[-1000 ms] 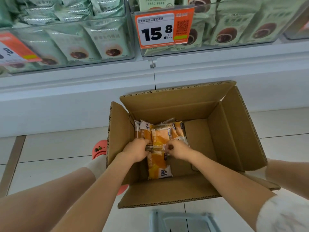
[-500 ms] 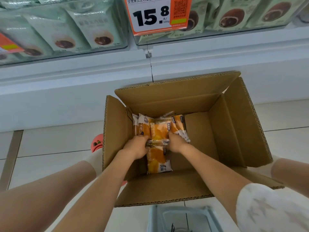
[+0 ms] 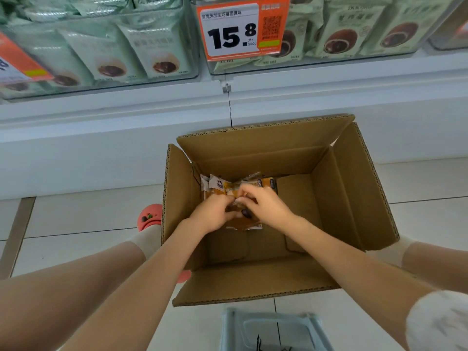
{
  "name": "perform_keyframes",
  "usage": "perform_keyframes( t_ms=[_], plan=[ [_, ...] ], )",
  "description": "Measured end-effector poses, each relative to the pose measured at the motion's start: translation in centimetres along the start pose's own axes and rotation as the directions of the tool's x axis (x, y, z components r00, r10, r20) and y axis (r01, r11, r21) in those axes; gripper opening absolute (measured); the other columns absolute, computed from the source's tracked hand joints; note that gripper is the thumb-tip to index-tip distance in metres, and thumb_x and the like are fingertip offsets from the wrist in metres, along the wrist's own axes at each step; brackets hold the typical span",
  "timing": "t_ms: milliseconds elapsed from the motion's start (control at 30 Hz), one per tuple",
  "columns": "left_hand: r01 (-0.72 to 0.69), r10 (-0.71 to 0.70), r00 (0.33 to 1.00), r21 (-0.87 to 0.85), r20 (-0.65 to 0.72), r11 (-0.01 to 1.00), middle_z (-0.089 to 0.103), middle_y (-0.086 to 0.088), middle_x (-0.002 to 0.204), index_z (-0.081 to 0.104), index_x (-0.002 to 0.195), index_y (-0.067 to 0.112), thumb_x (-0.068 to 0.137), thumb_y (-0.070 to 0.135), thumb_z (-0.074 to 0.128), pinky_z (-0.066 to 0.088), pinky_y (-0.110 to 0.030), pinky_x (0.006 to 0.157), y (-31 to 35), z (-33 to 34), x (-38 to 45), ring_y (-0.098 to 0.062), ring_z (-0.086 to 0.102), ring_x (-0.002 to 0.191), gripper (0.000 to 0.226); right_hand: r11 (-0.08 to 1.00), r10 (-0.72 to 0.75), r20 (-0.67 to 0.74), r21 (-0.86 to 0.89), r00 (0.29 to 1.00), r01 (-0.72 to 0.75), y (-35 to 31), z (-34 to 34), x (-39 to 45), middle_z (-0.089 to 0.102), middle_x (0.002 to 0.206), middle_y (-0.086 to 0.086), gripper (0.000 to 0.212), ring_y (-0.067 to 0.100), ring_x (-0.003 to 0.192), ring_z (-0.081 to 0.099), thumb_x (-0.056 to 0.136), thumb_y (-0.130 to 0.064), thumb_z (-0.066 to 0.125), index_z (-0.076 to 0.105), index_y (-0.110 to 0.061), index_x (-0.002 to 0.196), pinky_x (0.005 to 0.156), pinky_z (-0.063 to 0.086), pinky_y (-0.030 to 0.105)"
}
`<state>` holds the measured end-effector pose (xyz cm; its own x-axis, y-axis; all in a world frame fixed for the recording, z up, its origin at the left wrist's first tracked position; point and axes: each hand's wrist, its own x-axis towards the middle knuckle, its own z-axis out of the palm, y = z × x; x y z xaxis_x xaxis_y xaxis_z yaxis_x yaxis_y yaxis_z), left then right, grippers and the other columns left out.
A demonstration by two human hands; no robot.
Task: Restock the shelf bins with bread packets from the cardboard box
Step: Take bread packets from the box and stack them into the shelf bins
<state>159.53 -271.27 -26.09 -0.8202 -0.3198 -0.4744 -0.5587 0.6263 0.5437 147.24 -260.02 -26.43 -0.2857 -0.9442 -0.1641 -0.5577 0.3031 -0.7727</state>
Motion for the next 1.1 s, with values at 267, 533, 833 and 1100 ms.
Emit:
perform_keyframes(
  t_ms=[267,533,833,1100],
  plan=[
    [-0.140,0.012,0.926,-0.312,-0.378,0.940,0.062,0.003,0.070,0.059,0.080,0.024,0.100,0.029,0.045,0.042,-0.020,0.058,5.6,-4.3,-2.2,-0.005,0.055,0.061,0.025,0.922,0.248,-0.206,0.349,0.947,-0.165,-2.9,-9.3,-1.9,0.070,0.091,0.000,0.025,0.011,0.076,0.069,0.096,-0.036,0.048,0.053,-0.021,0.115,0.069,0.056,0.026],
    [-0.226,-0.102,0.609,-0.295,-0.787,0.928,0.059,0.005,0.065,0.059,0.081,0.012,0.101,0.030,0.039,0.039,-0.015,0.053,10.5,-8.0,-4.7,-0.005,0.053,0.058,0.034,0.709,0.427,-0.311,0.698,0.849,-0.101,-5.7,-12.9,-5.2,0.068,0.105,0.008,0.027,0.016,0.099,0.065,0.096,-0.024,0.052,0.060,-0.009,0.117,0.078,0.056,0.026],
    [-0.492,-0.142,0.473,-0.395,-0.869,0.776,0.049,0.004,0.054,0.048,0.062,0.019,0.101,0.030,0.041,0.037,-0.039,0.056,16.1,-13.0,-7.6,-0.015,0.044,0.053,0.042,0.769,0.460,-0.591,0.638,0.663,0.035,-12.1,-17.6,-5.0,0.065,0.078,0.005,0.030,0.015,0.074,0.057,0.094,-0.033,0.056,0.057,-0.011,0.073,0.068,0.048,0.032],
    [-0.744,-0.109,0.385,-0.378,-0.917,0.552,0.054,0.013,0.052,0.059,0.061,0.030,0.102,0.026,0.040,0.035,-0.028,0.050,22.6,-20.2,-9.0,-0.006,0.045,0.049,0.045,0.639,0.287,-0.464,0.744,0.838,0.193,-18.2,-26.2,-5.6,0.068,0.091,0.003,0.016,0.017,0.082,0.067,0.093,-0.031,0.057,0.053,-0.016,0.097,0.072,0.054,0.033]
  ],
)
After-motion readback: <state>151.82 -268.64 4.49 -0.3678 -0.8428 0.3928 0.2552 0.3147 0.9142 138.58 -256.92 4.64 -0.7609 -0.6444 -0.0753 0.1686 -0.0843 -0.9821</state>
